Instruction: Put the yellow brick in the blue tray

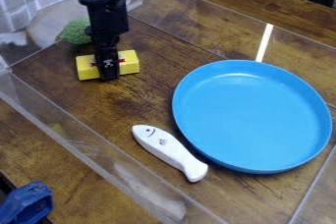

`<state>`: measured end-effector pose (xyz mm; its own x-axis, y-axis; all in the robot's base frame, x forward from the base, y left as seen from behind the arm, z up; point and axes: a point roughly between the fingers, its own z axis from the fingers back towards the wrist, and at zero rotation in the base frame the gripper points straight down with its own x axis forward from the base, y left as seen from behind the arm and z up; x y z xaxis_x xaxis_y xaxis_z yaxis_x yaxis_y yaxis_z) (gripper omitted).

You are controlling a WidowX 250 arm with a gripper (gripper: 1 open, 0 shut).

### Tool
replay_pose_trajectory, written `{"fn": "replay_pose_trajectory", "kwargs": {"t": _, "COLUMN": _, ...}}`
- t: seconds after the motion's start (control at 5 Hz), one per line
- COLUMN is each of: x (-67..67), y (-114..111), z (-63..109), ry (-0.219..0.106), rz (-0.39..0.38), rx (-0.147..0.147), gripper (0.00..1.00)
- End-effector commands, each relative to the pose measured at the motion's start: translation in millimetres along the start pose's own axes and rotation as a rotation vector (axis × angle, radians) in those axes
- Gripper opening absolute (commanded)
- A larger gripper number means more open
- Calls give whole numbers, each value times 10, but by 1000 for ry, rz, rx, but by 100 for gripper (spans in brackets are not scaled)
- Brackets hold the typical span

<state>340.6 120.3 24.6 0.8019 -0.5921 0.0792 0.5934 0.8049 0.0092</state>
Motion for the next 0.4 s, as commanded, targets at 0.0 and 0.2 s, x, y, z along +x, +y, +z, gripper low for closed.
{"fn": "replay_pose_trajectory", "kwargs": {"t": 0.0, "x": 115, "y": 56, "z": 254, "ry": -14, "rz": -3, "rx": 52, "gripper": 0}}
{"fn": "replay_pose_trajectory", "kwargs": {"t": 0.2, "x": 137, "y": 48, "z": 311, "ry": -6, "rz": 6, "rx": 56, "gripper": 0}}
